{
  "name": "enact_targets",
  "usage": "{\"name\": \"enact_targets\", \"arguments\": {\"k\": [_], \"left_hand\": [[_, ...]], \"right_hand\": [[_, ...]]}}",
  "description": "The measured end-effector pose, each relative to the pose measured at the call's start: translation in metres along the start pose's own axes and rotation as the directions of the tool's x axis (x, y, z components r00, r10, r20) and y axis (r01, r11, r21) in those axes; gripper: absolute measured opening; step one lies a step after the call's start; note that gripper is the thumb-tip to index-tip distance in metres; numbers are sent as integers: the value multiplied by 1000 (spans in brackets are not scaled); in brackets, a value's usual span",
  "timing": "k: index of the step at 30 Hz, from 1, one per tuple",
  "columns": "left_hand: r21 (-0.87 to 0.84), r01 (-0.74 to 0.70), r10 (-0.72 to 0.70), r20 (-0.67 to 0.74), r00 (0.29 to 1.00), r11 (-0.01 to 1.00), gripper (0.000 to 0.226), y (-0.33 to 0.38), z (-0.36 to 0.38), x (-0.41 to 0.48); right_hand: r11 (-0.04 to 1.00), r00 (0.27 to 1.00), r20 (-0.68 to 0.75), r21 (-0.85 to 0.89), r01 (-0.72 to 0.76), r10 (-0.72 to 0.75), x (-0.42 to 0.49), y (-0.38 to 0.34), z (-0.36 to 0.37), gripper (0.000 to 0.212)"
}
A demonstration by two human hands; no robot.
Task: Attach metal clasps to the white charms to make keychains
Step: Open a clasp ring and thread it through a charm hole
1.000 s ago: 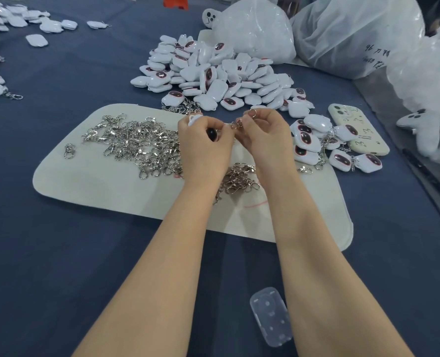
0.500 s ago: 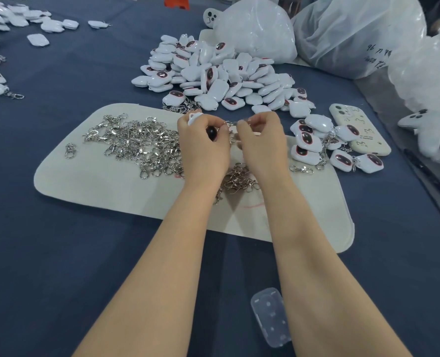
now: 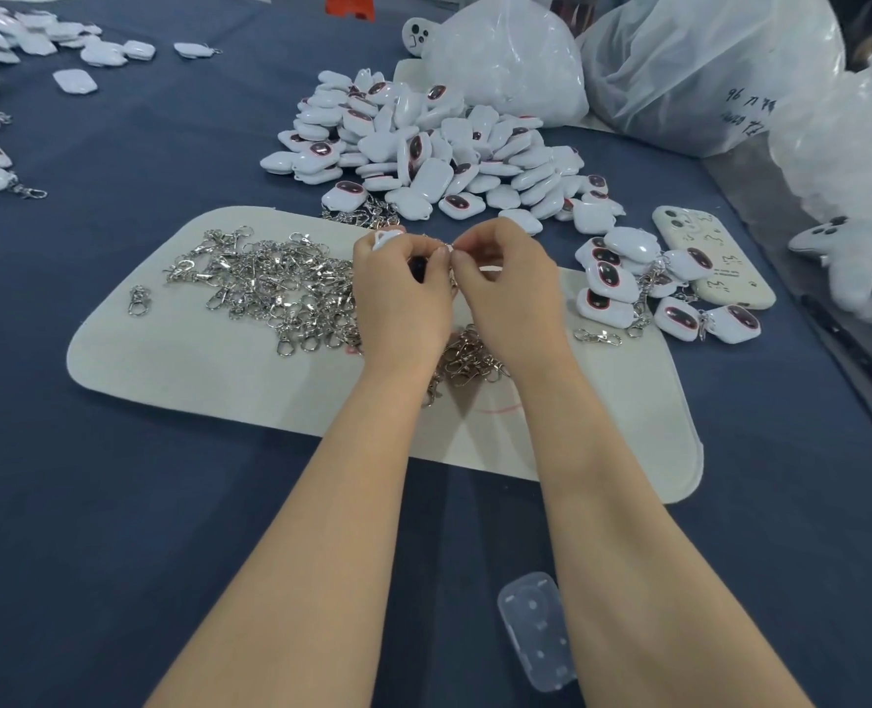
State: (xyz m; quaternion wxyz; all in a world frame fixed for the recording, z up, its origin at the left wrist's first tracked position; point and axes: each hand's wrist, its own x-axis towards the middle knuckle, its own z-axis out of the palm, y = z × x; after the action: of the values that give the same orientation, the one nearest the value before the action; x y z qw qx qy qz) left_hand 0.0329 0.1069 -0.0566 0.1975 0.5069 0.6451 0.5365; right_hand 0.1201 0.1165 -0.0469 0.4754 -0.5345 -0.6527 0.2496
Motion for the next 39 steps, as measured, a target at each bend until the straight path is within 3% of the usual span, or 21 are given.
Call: {"name": "enact_targets", "arguments": {"k": [11, 39], "left_hand": [[18, -21, 21, 21, 1000, 1000, 14, 2, 1, -2], [72, -9, 11, -20, 1000, 997, 14, 3, -1, -5]], "right_hand": [[1000, 998, -63, 18, -12, 13, 0, 3, 2, 8], [996, 996, 3, 6, -86, 86, 1, 1, 0, 6]]}}
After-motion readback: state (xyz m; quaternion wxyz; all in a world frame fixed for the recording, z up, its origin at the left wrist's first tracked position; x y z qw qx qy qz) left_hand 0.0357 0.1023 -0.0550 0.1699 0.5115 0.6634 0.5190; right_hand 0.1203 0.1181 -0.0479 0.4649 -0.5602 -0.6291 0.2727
